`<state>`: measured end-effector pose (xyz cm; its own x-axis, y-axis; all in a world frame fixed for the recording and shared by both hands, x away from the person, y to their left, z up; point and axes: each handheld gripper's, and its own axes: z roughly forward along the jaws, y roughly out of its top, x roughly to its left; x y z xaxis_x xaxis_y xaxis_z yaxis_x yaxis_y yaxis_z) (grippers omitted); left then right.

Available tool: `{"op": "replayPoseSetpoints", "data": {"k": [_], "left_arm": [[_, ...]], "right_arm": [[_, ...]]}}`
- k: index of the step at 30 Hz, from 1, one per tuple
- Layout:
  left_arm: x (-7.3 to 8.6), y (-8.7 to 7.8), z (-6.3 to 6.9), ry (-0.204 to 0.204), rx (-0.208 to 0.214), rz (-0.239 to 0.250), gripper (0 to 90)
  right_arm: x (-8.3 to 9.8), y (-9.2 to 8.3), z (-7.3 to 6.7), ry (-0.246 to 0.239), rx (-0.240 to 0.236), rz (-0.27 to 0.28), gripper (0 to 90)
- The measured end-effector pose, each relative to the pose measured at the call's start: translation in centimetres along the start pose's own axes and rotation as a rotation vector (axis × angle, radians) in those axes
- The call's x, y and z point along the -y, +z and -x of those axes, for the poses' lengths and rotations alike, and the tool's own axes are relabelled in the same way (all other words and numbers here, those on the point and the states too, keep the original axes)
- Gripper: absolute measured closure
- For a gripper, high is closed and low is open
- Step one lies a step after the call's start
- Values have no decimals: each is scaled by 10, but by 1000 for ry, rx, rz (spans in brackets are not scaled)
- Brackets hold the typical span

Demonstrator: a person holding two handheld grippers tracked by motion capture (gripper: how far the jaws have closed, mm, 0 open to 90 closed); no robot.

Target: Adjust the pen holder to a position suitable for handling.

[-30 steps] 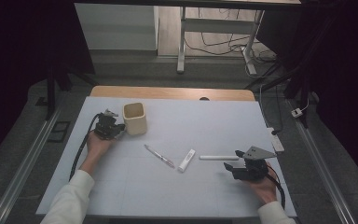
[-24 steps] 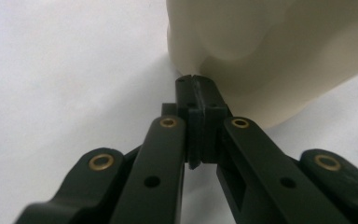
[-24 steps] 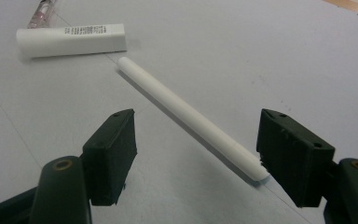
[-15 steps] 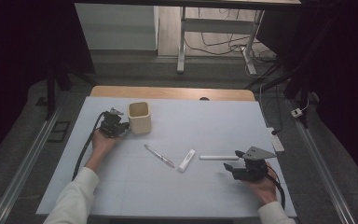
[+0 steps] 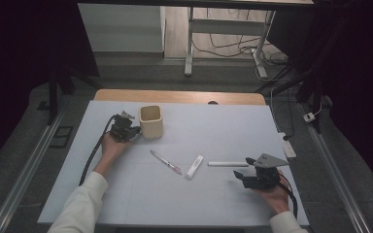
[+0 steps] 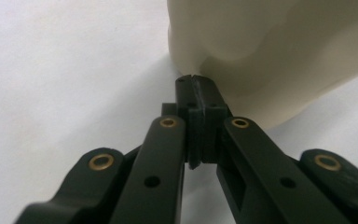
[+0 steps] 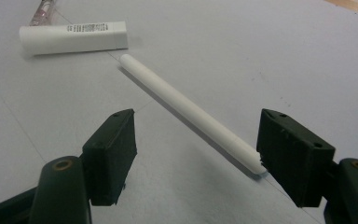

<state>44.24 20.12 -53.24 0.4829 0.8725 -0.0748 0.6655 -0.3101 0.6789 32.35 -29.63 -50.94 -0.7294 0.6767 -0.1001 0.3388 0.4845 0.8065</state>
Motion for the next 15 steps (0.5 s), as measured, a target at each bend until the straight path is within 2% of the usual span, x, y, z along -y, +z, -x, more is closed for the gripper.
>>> {"op": "replayPoseSetpoints", "data": {"k": [12, 15], "left_arm": [[-3, 3, 4, -4, -1, 2, 887], [-6, 6, 8, 8, 5, 4, 887]], "right_arm": [[0, 1, 0, -2, -3, -1, 284], [0, 1, 0, 3, -5, -5, 286]]}}
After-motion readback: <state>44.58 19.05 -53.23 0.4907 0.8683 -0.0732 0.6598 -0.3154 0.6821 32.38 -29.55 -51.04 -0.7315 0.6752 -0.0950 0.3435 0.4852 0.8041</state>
